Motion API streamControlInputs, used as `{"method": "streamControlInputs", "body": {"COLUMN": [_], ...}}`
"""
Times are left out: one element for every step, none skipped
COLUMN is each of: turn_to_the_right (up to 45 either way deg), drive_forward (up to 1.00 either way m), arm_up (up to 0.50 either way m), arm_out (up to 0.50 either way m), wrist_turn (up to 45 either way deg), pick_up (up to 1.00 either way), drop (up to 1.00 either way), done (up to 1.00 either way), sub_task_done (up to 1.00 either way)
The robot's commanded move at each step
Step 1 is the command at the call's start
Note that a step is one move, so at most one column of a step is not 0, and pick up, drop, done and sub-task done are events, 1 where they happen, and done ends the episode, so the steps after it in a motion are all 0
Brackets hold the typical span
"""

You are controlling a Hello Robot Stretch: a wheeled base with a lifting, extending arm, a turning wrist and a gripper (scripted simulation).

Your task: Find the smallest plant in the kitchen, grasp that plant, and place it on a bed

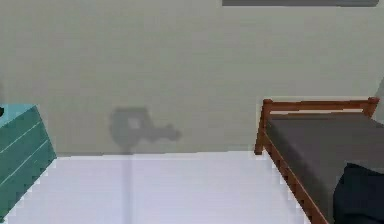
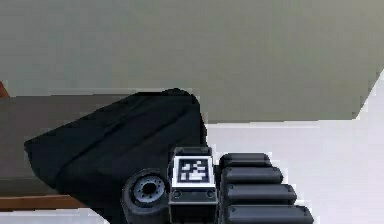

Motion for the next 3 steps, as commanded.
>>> {"method": "streamControlInputs", "body": {"turn_to_the_right": [27.0, 0.0, -45.0], "drive_forward": [0.0, 0.95, 0.0], "arm_up": [0.0, 0.0, 0.0], "arm_out": [0.0, 0.0, 0.0], "wrist_turn": [0.0, 0.0, 0.0], "pick_up": [0.0, 0.0, 0.0], "drop": [0.0, 0.0, 0.0], "done": [0.0, 0.0, 0.0], "sub_task_done": [0.0, 0.0, 0.0]}}
